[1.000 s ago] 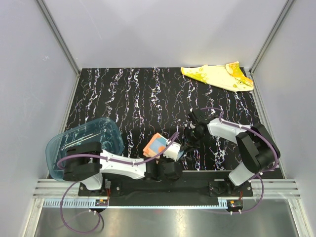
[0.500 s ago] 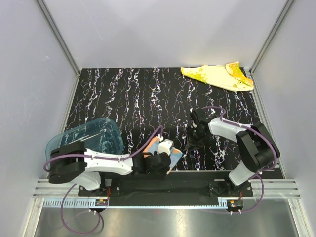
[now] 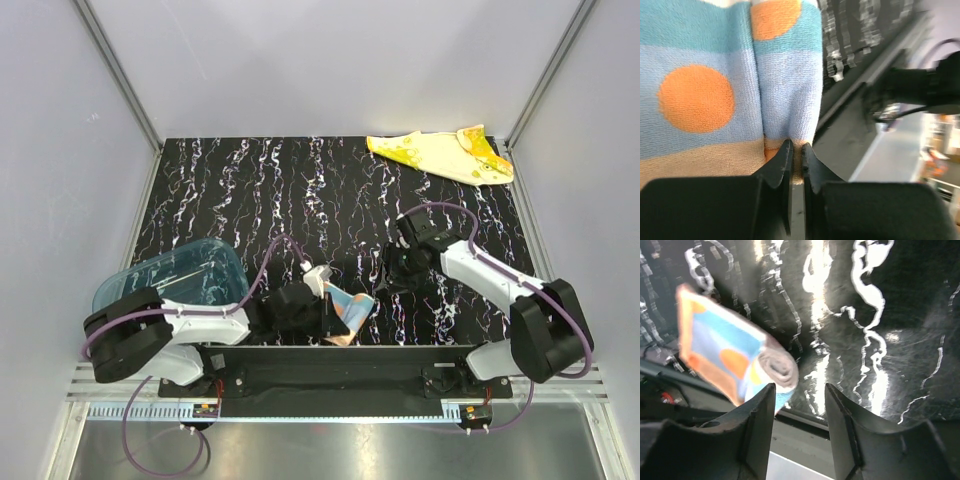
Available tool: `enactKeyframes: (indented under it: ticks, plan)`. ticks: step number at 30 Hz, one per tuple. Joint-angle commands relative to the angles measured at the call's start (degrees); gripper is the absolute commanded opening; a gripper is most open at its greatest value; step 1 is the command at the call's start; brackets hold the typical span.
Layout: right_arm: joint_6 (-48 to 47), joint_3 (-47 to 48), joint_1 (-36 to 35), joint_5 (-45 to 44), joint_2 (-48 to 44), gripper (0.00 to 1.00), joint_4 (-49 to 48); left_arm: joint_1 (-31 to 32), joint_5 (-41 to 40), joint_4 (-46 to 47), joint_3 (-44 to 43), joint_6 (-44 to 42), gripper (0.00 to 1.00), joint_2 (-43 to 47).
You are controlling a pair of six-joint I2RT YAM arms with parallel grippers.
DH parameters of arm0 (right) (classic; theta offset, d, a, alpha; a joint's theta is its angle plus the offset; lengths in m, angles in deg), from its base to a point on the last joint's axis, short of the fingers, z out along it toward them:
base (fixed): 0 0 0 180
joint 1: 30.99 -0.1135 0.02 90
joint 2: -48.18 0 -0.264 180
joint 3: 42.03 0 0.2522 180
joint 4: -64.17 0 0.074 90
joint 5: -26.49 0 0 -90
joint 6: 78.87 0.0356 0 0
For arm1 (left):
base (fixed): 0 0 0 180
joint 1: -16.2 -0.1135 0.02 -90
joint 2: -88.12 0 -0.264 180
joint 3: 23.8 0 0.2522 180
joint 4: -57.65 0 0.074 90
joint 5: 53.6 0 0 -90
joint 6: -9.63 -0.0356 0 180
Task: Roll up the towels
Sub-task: Roll the towel
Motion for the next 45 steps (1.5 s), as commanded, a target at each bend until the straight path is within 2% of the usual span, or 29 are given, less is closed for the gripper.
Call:
enactKeyframes:
  ticks: [1, 4, 6, 10, 15, 20, 28, 37, 45]
  plan:
    - [-0.4, -0.6, 0.4, 3.4, -3.4, 0.52, -0.8, -5.1, 9.8, 17.6, 2.8, 4.7, 0.0, -0.5]
    - [0.5, -3.4, 0.3, 7.2, -5.6, 0.55, -3.9, -10.1, 13.6, 25.0, 6.0, 9.0, 0.0, -1.0]
    - [1.3, -5.4, 0.3, 9.3, -6.5, 0.56, -6.5, -11.5, 14.1, 23.9, 7.1, 9.6, 0.0, -1.8]
    - [2.0, -7.6, 0.3, 10.9, -5.9, 0.56, -9.0, -11.9, 13.5, 21.4, 7.4, 9.6, 0.0, -4.5]
    - [3.5, -9.8, -0.2, 14.9, -5.4, 0.56, -14.6, -12.6, 13.9, 28.0, 10.2, 15.3, 0.0, -11.0]
    - [4.3, -10.5, -2.9, 15.5, -4.5, 0.57, -18.0, -14.5, 15.7, 38.3, 12.8, 22.5, 0.0, -18.9]
    - [5.7, -12.5, -6.7, 15.4, 0.6, 0.57, -25.9, -15.9, 16.2, 46.9, 15.5, 27.2, 0.0, -27.0]
    - [6.8, -14.0, -7.4, 16.3, 6.7, 0.57, -33.6, -16.6, 16.1, 45.5, 16.0, 27.2, 0.0, -26.6]
    - [8.5, -14.8, -8.8, 16.8, 9.0, 0.57, -40.4, -16.9, 17.1, 48.0, 16.2, 27.9, 0.01, -27.8]
